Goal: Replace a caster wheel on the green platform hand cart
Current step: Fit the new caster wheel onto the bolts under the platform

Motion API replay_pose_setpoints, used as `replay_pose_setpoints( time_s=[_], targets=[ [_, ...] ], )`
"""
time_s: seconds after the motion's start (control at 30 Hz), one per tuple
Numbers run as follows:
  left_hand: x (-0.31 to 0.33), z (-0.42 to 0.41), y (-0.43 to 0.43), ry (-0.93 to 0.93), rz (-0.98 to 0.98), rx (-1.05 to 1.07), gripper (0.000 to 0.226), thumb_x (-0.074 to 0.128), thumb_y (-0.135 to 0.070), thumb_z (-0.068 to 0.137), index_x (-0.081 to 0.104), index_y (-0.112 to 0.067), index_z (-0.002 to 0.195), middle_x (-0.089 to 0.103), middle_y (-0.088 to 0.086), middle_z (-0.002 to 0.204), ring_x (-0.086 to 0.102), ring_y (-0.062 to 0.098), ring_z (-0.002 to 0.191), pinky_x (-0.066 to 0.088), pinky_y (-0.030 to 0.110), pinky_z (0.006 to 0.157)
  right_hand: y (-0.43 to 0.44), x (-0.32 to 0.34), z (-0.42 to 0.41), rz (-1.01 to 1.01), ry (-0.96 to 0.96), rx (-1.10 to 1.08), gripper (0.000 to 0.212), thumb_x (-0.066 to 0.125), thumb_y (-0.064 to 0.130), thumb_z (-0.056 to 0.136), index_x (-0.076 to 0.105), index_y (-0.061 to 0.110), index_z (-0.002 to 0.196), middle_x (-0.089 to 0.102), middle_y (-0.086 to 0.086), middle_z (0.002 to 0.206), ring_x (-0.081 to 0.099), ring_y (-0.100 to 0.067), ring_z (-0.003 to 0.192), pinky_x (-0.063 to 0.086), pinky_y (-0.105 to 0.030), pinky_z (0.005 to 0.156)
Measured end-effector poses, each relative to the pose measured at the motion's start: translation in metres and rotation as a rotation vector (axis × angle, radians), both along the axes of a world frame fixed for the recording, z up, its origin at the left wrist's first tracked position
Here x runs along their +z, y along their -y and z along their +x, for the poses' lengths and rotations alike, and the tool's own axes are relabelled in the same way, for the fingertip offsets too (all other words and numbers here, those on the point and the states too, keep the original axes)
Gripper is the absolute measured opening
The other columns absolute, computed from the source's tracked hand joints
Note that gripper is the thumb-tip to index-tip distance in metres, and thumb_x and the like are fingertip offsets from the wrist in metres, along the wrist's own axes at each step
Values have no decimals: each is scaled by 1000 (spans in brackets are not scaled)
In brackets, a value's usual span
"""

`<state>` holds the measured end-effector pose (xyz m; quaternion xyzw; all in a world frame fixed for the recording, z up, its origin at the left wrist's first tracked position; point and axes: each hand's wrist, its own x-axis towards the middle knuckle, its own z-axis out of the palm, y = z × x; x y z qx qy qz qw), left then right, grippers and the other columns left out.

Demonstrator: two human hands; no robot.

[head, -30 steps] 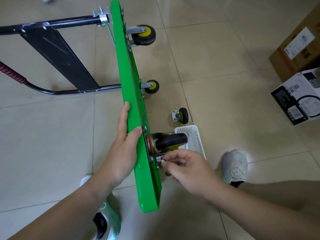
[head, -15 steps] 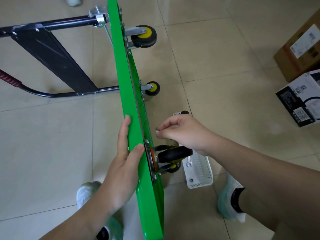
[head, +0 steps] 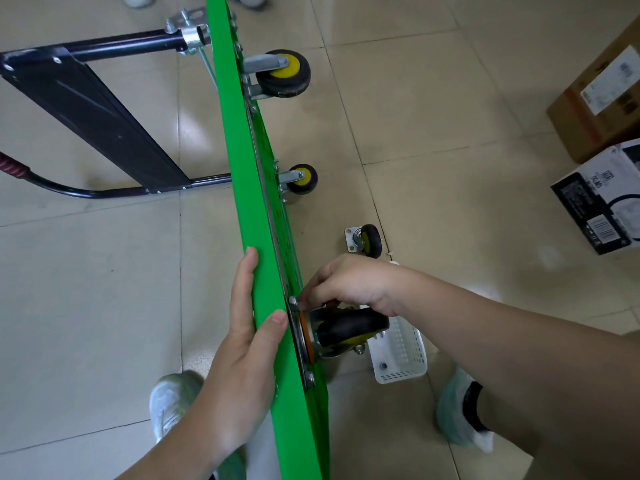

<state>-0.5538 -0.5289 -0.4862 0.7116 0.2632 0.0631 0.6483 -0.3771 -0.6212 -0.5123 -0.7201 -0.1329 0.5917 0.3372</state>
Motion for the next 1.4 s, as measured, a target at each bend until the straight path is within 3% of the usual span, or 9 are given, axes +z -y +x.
replay_pose_setpoints(
  time_s=[0.2, 0.33, 0.5, 0.67, 0.87, 1.27, 1.4],
  targets=[
    [0, 1, 1, 5, 1, 3, 68, 42, -31, 91, 16, -65, 143, 31, -65, 129, 28, -31, 131, 25, -6, 101, 1, 0, 1, 36, -15, -5, 22, 79, 17, 78, 78, 10, 99, 74, -7, 83, 67, -22, 78, 59, -37, 77],
    [2, 2, 0, -6, 14, -9, 69, 42, -32, 91, 21, -84, 132, 32, -64, 130, 29, -30, 131, 25, -4, 102, 2, 0, 0, 38, 15, -17, 22, 82, 24, 77, 79, 14, 97, 77, -9, 92, 73, -30, 90, 61, -41, 83],
    [2, 1, -1, -11, -8, -18, 68, 42, -34, 92, 18, -76, 140, 36, -58, 136, 34, -20, 137, 26, 24, 117, 0, 0, -3, 24, 77, 20, 19, 80, 29, 80, 79, 19, 97, 77, -7, 92, 73, -29, 95, 59, -46, 88],
    [2, 2, -1, -18, -21, -13, 68, 43, -35, 92, 19, -74, 141, 36, -55, 139, 35, -15, 140, 24, 35, 124, 1, 2, -3, 29, 129, 54, 17, 79, 32, 82, 79, 22, 95, 77, -2, 90, 73, -24, 92, 59, -41, 90],
    [4, 2, 0, -28, -16, -20, 68, 43, -35, 92, 17, -77, 139, 36, -58, 135, 34, -20, 137, 25, 24, 118, 2, 1, -3, 39, 138, 54, 7, 81, 29, 79, 79, 26, 86, 78, 1, 87, 73, -21, 92, 58, -38, 91],
    [2, 0, 2, -40, -40, 7, 69, 47, -35, 88, 23, -80, 134, 39, -55, 136, 38, -21, 134, 28, 16, 110, 1, -3, -7, -7, 208, 128, 29, 75, 46, 82, 77, 19, 93, 77, -3, 87, 72, -24, 88, 57, -44, 90],
    [4, 2, 1, -66, -25, 14, 65, 46, -33, 102, 20, -85, 129, 37, -62, 127, 38, -30, 126, 29, -5, 95, -2, -2, -6, 3, 246, 146, 30, 73, 46, 83, 77, 19, 93, 76, -3, 87, 72, -23, 87, 57, -43, 89]
  ],
)
